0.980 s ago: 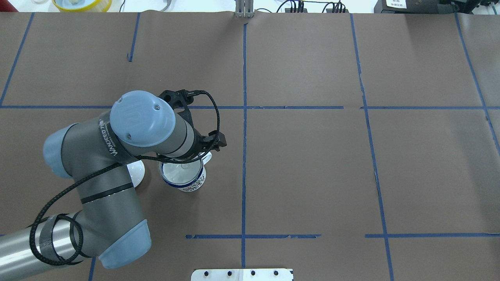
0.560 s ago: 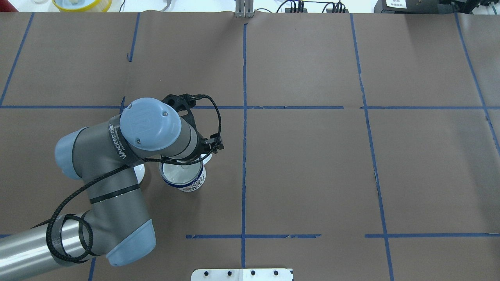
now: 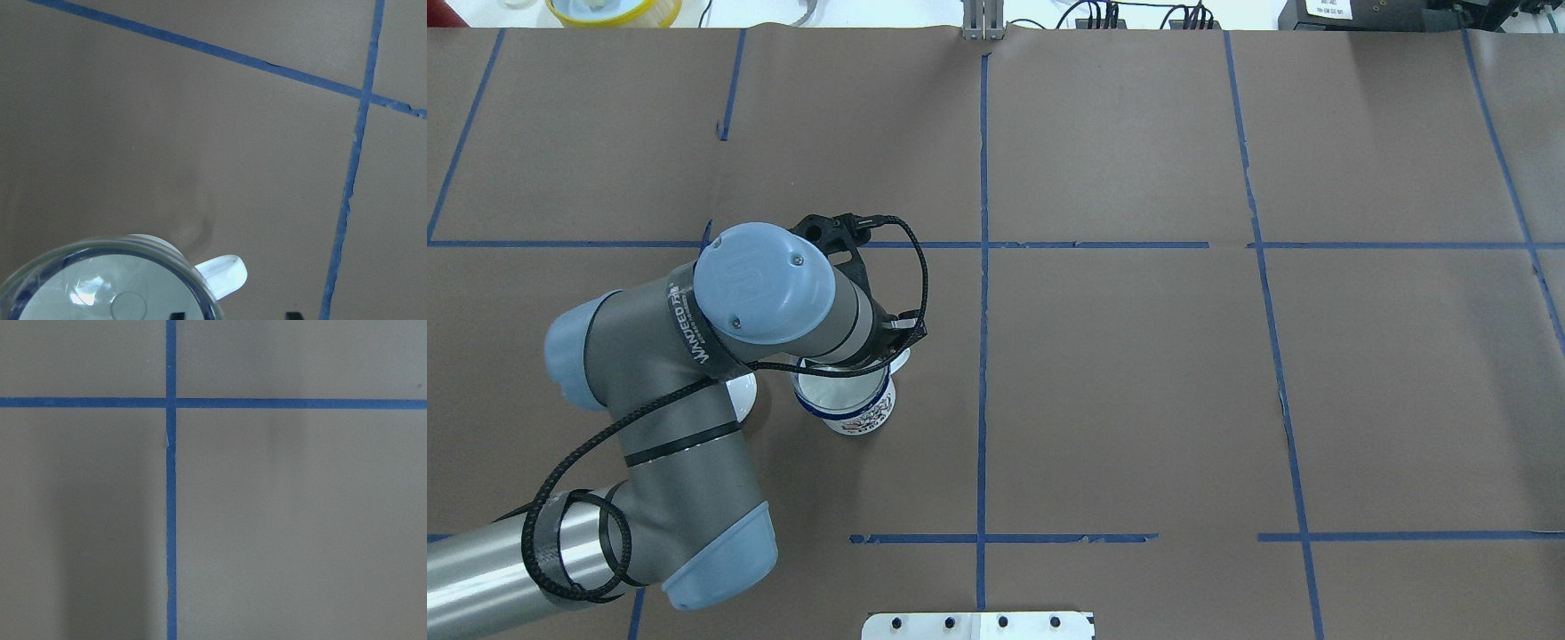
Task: Remove funnel from cup
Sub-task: 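Grasp the funnel with the left gripper and lift it out of the mug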
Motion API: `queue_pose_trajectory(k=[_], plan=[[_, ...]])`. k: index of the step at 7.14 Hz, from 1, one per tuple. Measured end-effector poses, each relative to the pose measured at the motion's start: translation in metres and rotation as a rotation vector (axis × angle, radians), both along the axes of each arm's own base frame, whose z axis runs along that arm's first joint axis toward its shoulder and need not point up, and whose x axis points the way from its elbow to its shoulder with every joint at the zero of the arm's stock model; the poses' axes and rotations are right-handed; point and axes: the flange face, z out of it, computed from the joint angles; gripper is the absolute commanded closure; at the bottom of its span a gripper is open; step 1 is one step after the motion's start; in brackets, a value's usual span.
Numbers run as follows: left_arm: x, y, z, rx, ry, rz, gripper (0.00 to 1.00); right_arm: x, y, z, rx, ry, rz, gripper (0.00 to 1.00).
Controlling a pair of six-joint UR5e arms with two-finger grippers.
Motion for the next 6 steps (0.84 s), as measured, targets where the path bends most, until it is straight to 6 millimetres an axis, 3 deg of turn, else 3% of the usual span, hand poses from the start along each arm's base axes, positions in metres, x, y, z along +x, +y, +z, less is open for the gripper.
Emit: queue_pose_trajectory(k=[2,3,5,6], plan=[[-0.014,0.005,-0.012,0.01,0.0,0.005,1.0,0.0,0.0,0.0,0.0,0.0,0.0,0.0],[-0.036,0.012,-0.029,0.027,0.002,0.011,1.0,0.0,0.0,0.0,0.0,0.0,0.0,0.0],[-0.103,0.016,-0.064,0.066,0.037,-0.025,1.0,0.0,0.0,0.0,0.0,0.0,0.0,0.0],[-0.126,0.016,-0.075,0.063,0.071,-0.067,1.0,0.0,0.0,0.0,0.0,0.0,0.0,0.0]])
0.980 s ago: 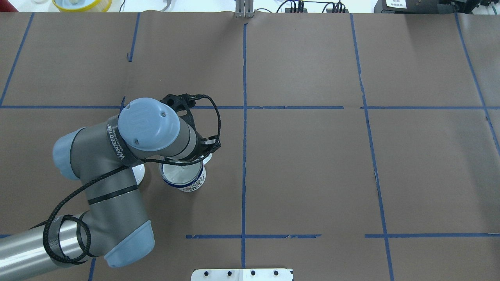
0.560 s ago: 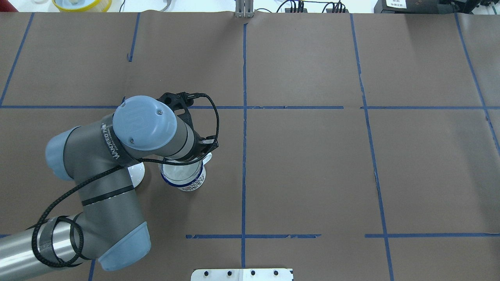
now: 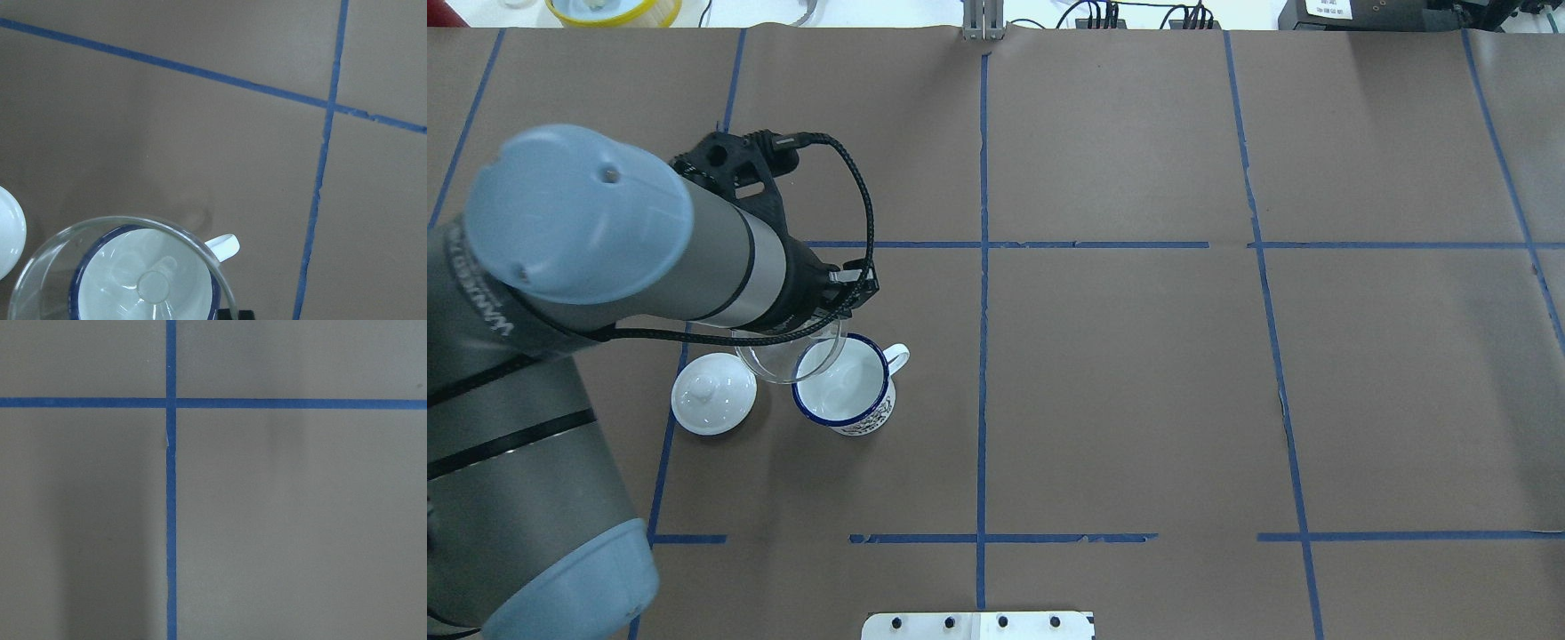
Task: Remove funnel from cup
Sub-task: 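Grasp the funnel with the left gripper and lift it out of the mug, then carry the funnel farther from the robot and release it on the table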
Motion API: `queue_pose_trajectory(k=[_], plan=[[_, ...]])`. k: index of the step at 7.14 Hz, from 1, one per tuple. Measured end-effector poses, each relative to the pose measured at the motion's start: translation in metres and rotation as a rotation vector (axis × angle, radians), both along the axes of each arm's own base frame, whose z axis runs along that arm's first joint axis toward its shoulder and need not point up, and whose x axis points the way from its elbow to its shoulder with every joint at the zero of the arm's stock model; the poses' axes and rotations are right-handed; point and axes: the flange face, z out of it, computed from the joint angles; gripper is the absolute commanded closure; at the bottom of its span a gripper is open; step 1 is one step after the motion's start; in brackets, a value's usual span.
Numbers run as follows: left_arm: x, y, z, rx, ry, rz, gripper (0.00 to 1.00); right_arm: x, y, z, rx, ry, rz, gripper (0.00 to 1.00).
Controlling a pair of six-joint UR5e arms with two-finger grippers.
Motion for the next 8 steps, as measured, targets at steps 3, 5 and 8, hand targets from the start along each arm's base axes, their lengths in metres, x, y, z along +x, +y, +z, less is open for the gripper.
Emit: queue_pose_trajectory(k=[3,5,8], plan=[[-0.006,-0.04,-0.006,-0.076,0.25,-0.299,1.0,0.0,0.0,0.0,0.0,0.0,0.0,0.0],[0.023,-0.09,0.029,-0.128,0.433,-0.527,1.0,0.0,0.0,0.0,0.0,0.0,0.0,0.0],[0.046,-0.172,0.123,-0.186,0.518,-0.794,1.0,0.0,0.0,0.0,0.0,0.0,0.0,0.0]])
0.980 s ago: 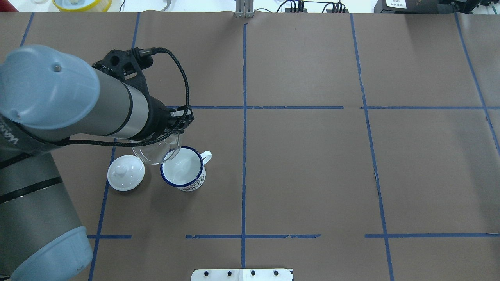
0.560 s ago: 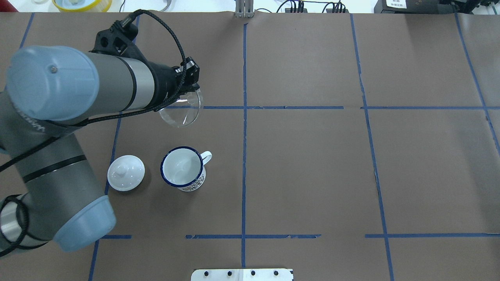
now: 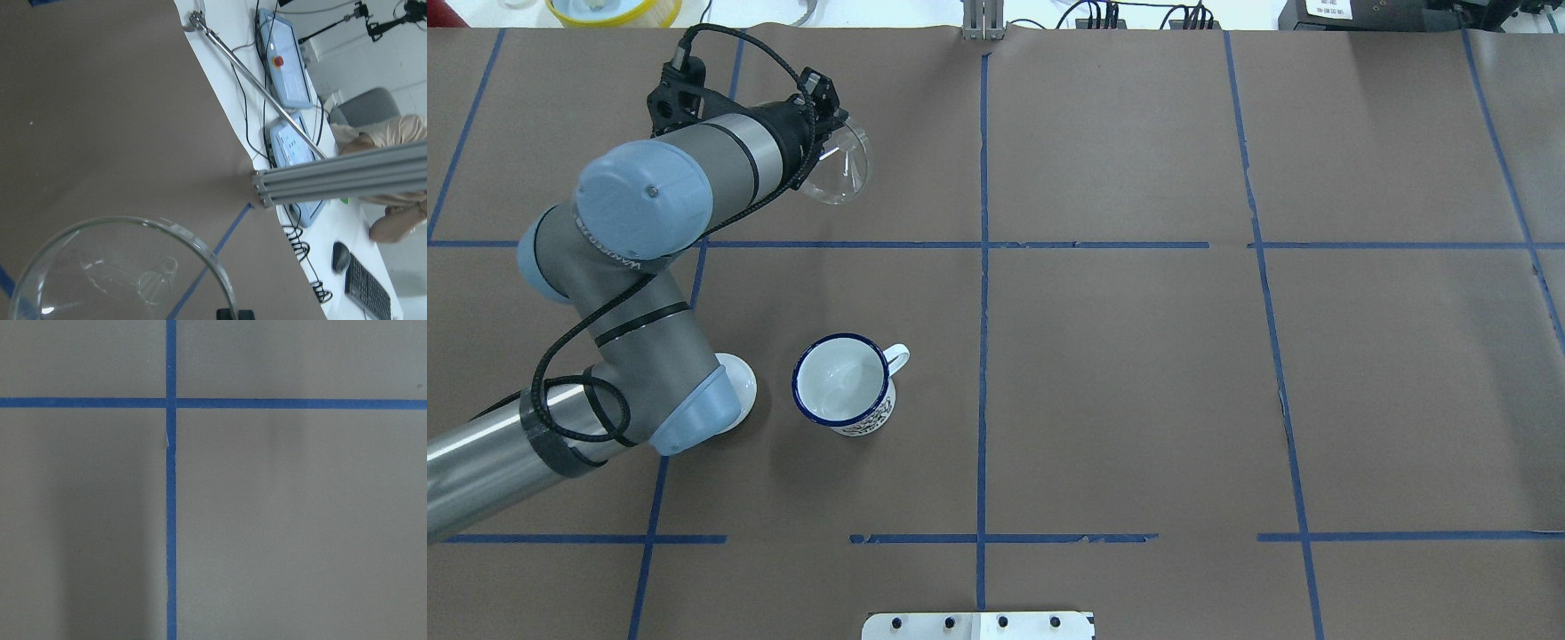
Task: Remove funnel from cup
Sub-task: 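Carry the funnel farther from the robot and release it on the table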
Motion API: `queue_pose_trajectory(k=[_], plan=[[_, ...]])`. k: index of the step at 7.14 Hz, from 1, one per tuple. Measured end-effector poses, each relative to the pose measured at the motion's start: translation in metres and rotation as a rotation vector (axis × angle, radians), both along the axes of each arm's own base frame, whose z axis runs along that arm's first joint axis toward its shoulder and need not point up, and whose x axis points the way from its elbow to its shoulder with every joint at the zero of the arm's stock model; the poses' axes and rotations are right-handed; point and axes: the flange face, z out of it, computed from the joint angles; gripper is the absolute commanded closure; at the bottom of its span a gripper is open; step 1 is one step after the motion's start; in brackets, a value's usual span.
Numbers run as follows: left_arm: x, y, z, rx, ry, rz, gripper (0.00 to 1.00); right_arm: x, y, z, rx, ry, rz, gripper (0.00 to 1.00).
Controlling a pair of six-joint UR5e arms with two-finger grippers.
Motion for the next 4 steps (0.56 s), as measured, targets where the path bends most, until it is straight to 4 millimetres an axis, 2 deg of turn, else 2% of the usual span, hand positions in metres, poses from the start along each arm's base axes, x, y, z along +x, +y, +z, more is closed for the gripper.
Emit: queue_pose_trajectory(k=[2,3,4], plan=[[0.01,-0.042,0.068,-0.009,-0.01,-0.085,1.0,0.0,0.0,0.0,0.0,0.0,0.0,0.0],[0.017,-0.053,0.091,-0.017,-0.026,-0.106,0.99,0.0,0.0,0.0,0.0,0.0,0.0,0.0],[0.026,-0.063,0.106,-0.03,-0.047,-0.114,0.92,0.0,0.0,0.0,0.0,0.0,0.0,0.0]])
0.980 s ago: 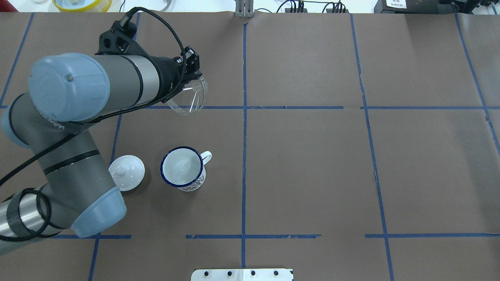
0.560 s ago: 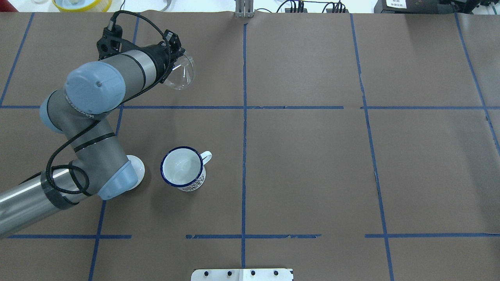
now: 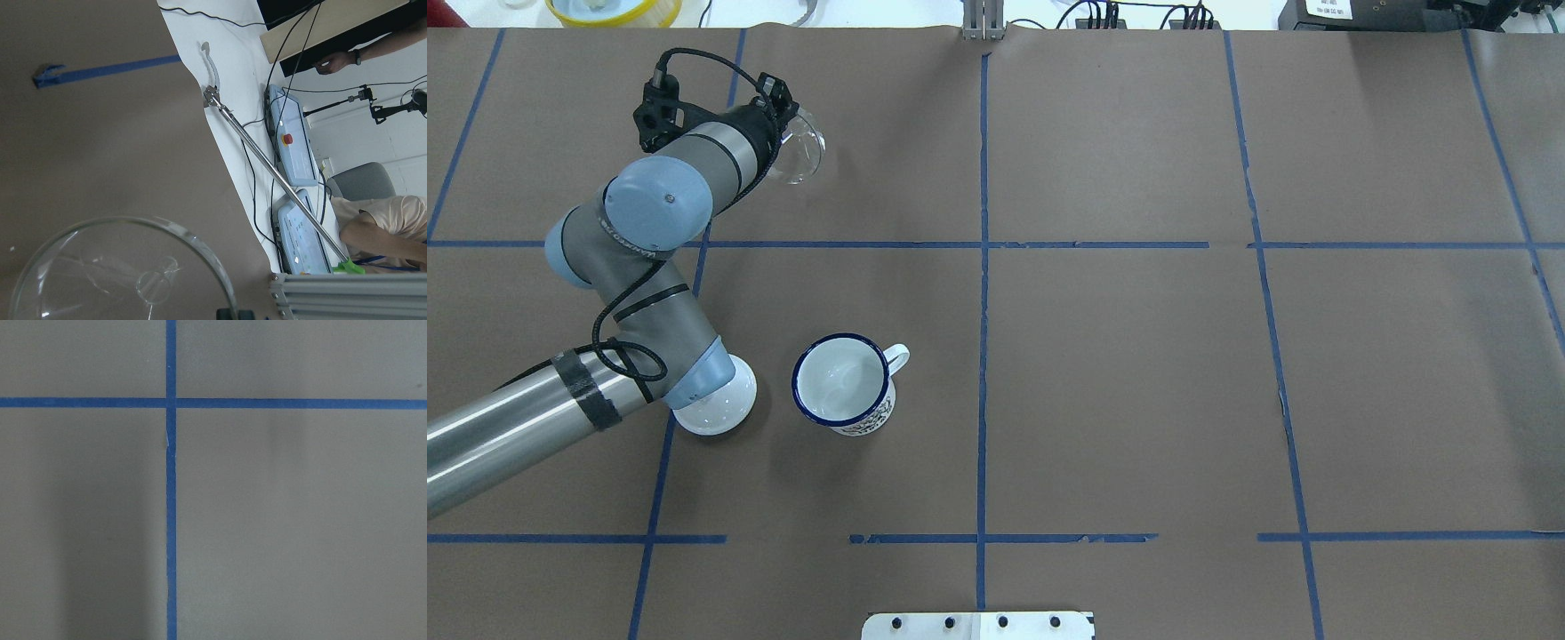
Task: Remove funnel from cup
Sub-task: 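Carry the funnel farther from the robot and release it on the table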
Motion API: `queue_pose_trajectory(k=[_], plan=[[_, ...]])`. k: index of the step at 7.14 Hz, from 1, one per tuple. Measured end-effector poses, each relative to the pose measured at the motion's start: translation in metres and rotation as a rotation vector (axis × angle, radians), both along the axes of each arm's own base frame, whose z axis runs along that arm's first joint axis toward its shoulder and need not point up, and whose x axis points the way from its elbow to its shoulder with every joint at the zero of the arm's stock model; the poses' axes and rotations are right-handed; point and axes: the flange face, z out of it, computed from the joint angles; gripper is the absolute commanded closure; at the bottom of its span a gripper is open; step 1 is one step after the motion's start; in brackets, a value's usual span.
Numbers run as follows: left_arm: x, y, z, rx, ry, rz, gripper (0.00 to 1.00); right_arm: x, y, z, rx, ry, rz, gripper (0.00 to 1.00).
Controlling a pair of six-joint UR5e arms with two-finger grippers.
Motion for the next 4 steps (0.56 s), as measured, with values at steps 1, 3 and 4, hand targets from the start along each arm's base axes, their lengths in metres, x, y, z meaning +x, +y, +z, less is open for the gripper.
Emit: queue_pose_trajectory(k=[1,3,4], plan=[[0.0087,-0.0075,0.0065,-0.01,-0.013,-0.001,0.55,0.0,0.0,0.0,0.0,0.0,0.0,0.0],[0.0143,-0.0118,0.0088,-0.005,-0.033,0.006,0.0,0.0,0.0,0.0,0.0,0.0,0.0,0.0],[0.0145,-0.012,0.0086,0.007,-0.055,0.017,0.0,0.0,0.0,0.0,0.0,0.0,0.0,0.0]])
